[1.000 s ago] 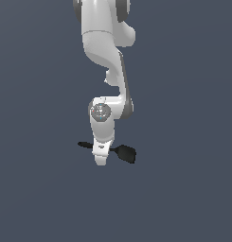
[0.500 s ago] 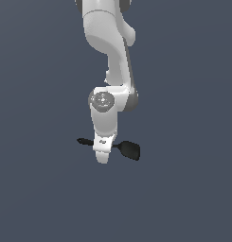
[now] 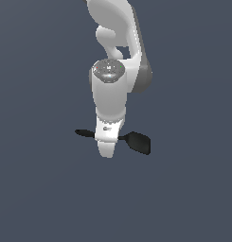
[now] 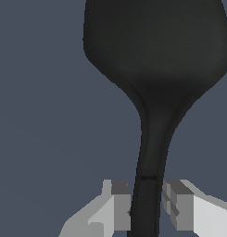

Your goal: Pick up the object and move it to a goal position.

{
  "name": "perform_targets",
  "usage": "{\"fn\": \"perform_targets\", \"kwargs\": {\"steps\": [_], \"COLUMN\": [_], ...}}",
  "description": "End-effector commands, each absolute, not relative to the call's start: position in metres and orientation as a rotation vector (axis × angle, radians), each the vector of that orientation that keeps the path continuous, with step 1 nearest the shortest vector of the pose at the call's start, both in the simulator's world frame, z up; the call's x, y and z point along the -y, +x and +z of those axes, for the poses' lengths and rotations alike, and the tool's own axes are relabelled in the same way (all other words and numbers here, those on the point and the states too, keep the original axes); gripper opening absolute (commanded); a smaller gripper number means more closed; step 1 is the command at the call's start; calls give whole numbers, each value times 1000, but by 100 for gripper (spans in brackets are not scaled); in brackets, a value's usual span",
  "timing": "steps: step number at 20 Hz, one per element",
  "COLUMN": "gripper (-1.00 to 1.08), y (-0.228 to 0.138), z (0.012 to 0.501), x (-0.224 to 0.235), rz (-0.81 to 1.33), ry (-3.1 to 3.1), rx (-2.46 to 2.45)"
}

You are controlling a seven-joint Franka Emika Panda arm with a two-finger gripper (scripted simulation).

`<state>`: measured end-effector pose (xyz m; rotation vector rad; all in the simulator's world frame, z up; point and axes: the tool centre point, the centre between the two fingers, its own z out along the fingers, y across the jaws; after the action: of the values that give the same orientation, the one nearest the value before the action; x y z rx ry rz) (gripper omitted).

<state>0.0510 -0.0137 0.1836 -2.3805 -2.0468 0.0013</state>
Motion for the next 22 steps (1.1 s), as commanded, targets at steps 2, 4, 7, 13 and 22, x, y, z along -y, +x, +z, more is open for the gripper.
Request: {"fn": "perform_targets", "kwargs": {"steps": [2,4,7,13,22], "gripper": [-100,-100,-100,-100,-100], "y": [58,62,68,79,91], "z": [224,245,276,331,388], "x": [5,1,-5,-16,-27], "rz": [-1,-1,-1,-2,-1], "ry": [-2381,-2380,-2380,-2382,-2383], "rx": [2047,2047,2047,2046,2045]}}
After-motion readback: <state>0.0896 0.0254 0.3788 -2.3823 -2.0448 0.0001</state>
